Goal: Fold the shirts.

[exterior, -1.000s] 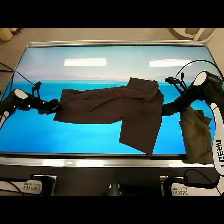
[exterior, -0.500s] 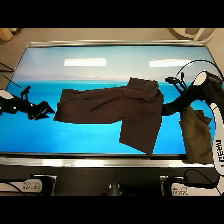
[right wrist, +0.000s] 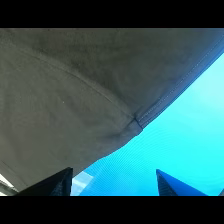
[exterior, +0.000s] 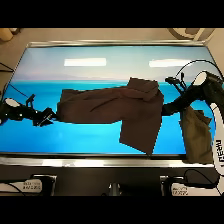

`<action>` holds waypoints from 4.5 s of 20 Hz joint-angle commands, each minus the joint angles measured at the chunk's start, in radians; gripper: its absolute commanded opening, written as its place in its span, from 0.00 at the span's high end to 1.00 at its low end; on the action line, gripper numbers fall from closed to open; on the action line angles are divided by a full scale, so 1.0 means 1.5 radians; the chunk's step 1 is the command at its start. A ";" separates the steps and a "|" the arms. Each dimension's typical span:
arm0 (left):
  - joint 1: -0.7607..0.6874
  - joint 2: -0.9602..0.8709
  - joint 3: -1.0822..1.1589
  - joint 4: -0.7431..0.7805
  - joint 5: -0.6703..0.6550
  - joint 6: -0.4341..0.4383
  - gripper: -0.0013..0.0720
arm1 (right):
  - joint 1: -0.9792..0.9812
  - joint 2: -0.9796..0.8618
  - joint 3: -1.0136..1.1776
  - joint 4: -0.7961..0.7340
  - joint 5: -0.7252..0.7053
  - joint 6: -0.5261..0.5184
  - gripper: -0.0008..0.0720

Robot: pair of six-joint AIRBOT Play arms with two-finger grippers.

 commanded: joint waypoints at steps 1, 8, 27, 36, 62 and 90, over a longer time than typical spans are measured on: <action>-0.007 0.000 -0.004 -0.014 0.037 -0.006 0.37 | 0.001 0.001 0.000 0.000 0.001 0.000 0.26; -0.014 0.010 -0.004 -0.027 0.031 -0.004 0.95 | 0.001 0.000 -0.024 -0.017 -0.002 0.008 0.21; -0.013 0.114 -0.001 -0.027 0.028 0.031 0.95 | -0.002 -0.076 -0.147 0.107 -0.250 0.071 0.95; -0.012 0.450 0.396 0.027 0.142 0.018 0.95 | -0.002 0.266 0.275 0.091 -0.242 -0.111 0.95; -0.040 0.179 0.344 0.179 -0.033 -0.038 0.95 | 0.007 0.046 0.311 -0.035 -0.014 0.040 0.95; -0.073 -0.098 0.249 0.197 -0.213 0.006 0.16 | 0.077 -0.162 0.149 -0.041 -0.050 0.101 0.36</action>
